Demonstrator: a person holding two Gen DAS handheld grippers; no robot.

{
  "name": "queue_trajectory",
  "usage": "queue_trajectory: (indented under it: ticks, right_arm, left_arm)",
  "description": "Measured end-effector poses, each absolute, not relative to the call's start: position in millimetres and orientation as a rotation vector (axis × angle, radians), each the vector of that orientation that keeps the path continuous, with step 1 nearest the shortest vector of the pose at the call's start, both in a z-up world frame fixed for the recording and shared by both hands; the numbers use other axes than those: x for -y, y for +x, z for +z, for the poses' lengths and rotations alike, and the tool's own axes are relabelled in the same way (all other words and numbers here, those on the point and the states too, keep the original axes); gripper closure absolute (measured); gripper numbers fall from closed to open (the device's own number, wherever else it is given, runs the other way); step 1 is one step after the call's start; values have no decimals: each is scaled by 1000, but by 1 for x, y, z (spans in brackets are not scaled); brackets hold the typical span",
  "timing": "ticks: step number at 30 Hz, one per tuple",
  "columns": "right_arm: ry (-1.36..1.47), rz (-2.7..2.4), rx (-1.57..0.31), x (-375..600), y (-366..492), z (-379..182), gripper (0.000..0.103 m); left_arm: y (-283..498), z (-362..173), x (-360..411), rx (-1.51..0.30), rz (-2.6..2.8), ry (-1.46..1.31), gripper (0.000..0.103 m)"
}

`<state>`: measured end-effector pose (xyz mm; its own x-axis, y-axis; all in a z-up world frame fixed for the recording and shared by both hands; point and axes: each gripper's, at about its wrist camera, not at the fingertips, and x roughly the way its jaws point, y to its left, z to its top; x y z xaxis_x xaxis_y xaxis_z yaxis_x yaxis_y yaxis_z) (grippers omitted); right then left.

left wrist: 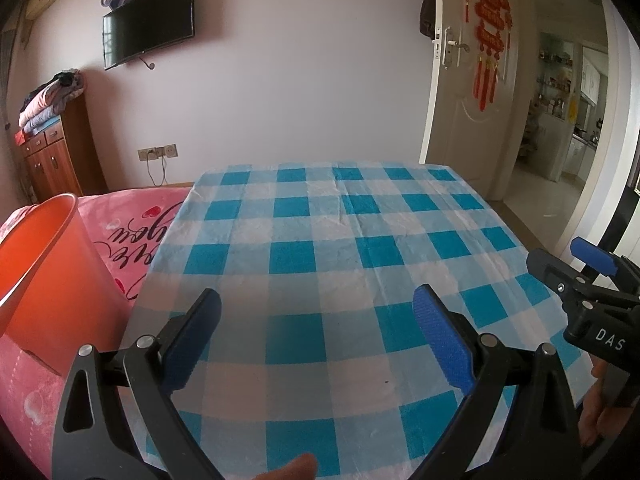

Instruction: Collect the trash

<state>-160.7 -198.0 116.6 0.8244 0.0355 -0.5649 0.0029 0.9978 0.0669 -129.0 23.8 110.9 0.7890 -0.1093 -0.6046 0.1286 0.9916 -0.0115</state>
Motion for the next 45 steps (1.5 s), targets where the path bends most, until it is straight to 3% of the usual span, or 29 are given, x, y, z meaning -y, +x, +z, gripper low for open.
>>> queue_trajectory:
  ticks: [31, 45]
  right_arm:
    - [88, 29, -685, 206, -128, 74, 11]
    - [102, 8, -884, 219, -67, 20, 11]
  left_arm:
    - [-97, 73, -10, -716, -136, 3, 4]
    - [-34, 10, 15, -950, -65, -7, 4]
